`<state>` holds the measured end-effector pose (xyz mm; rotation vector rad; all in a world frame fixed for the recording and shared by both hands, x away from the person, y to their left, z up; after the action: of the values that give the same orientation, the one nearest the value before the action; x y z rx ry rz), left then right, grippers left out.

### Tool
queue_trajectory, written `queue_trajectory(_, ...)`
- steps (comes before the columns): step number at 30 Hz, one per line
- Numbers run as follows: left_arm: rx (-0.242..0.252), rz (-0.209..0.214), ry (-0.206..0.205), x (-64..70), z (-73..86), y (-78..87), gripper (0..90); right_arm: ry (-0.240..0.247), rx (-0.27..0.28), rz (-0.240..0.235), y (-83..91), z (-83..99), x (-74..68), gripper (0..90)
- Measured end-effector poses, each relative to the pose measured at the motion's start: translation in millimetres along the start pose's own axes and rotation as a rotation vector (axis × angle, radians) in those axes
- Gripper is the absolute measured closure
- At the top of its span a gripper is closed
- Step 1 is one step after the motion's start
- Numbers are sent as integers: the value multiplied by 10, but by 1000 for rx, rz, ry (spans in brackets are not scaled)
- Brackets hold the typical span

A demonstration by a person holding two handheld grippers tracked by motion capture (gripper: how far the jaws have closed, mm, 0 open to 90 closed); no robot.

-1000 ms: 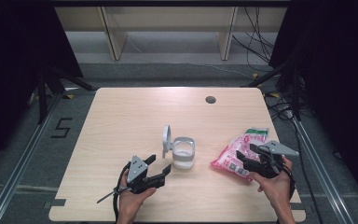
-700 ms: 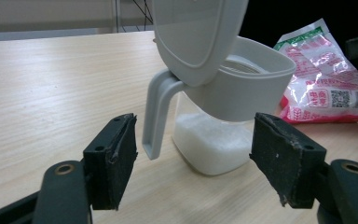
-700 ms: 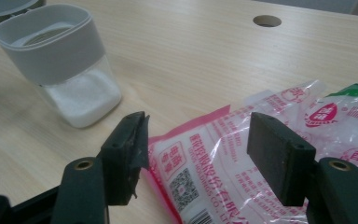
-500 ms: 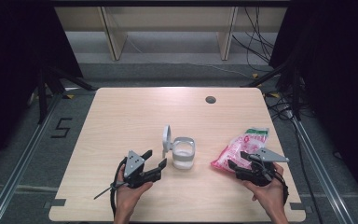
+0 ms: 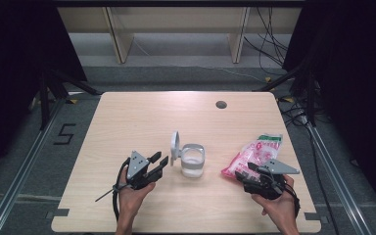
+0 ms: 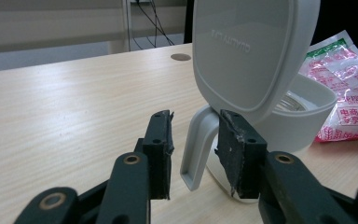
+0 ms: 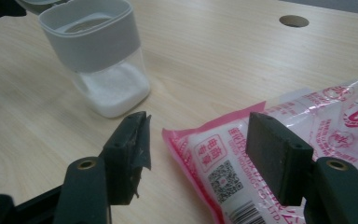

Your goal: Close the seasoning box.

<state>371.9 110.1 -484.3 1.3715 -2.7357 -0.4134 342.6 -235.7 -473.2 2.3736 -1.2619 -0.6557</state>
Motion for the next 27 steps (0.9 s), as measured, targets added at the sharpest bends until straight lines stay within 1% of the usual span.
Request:
queue_trajectory(1, 0, 4, -9, -1, -7, -5, 669, 52, -6, 3, 2, -5, 21, 399)
queue_trajectory(2, 2, 5, -14, -4, -12, -20, 691, 23, -7, -6, 2, 5, -16, 400)
queue_trajectory(3, -7, -3, -16, -14, -18, -27, 702, 48, -3, -3, 1, -3, -3, 400)
queue_trajectory(4, -8, -8, -17, -25, -23, -37, 721, 49, -1, -13, -7, -3, -11, 400)
queue_trajectory(5, -3, -5, -17, -35, -30, -49, 740, 38, 1, -20, -9, -2, -25, 400)
queue_trajectory(6, -1, -5, -14, -40, -39, -55, 740, 55, -8, -8, -3, 1, -17, 400)
queue_trajectory(7, -7, -10, -18, -47, -50, -53, 742, 54, -9, -11, -5, 4, -24, 400)
queue_trajectory(8, -5, -12, -21, -54, -59, -54, 762, 54, -4, -19, -13, 7, -31, 400)
queue_trajectory(9, -6, -17, -32, -68, -70, -56, 780, 58, -3, -14, -9, 6, -37, 401)
queue_trajectory(10, -3, -26, -26, -74, -81, -58, 795, 40, 0, -26, -12, 3, -58, 401)
queue_trajectory(11, 2, -25, -28, -87, -93, -62, 811, 33, -8, -18, -10, 11, -75, 402)
queue_trajectory(12, 6, -26, -30, -95, -106, -65, 822, 58, -12, -15, -8, 4, -68, 401)
queue_trajectory(13, 2, -28, -37, -104, -118, -62, 837, 55, -16, -22, -13, 9, -82, 402)
queue_trajectory(14, 5, -27, -42, -109, -128, -69, 853, 37, -17, -25, -18, 17, -101, 403)
queue_trajectory(15, 4, -22, -38, -112, -137, -71, 861, 63, -9, -29, -27, 11, -85, 405)
queue_trajectory(16, 9, -15, -35, -115, -145, -73, 867, 67, -10, -31, -24, 13, -88, 406)
queue_trajectory(17, 17, -7, -35, -109, -155, -77, 882, 65, -5, -24, -20, 12, -94, 407)
queue_trajectory(18, 13, -14, -32, -95, -170, -66, 884, 50, -6, -31, -17, 16, -111, 408)
queue_trajectory(19, 15, -11, -43, -87, -186, -63, 889, 55, -14, -25, -5, 16, -115, 408)
queue_trajectory(20, 18, -6, -54, -81, -203, -65, 890, 85, -10, -25, -5, 8, -98, 408)
queue_trajectory(21, 19, -5, -51, -70, -216, -69, 890, 87, -9, -21, -6, 9, -100, 408)
queue_trajectory(22, 16, -1, -59, -61, -228, -77, 891, 66, -10, -34, -16, 12, -114, 408)
queue_trajectory(23, 21, 7, -59, -51, -237, -93, 892, 67, -13, -34, -23, 21, -117, 408)
queue_trajectory(24, 19, 9, -61, -47, -247, -94, 892, 57, -18, -37, -22, 30, -131, 408)
queue_trajectory(25, 20, 13, -58, -37, -257, -101, 893, 59, -21, -27, -17, 32, -131, 409)
queue_trajectory(27, 31, 19, -64, -23, -274, -114, 893, 59, -22, -28, -17, 31, -132, 409)
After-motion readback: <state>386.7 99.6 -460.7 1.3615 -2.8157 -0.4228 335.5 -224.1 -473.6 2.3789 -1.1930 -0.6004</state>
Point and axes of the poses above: each handheld gripper's, and its own axes: y roughly backward along the jaws, z roughly out of its underside, x roughly to its right, the point moved 3 cm from there along -y, roughly forward along the jaws, and after that the axes turned 9 degrees about -y, right-handed, at the moved point
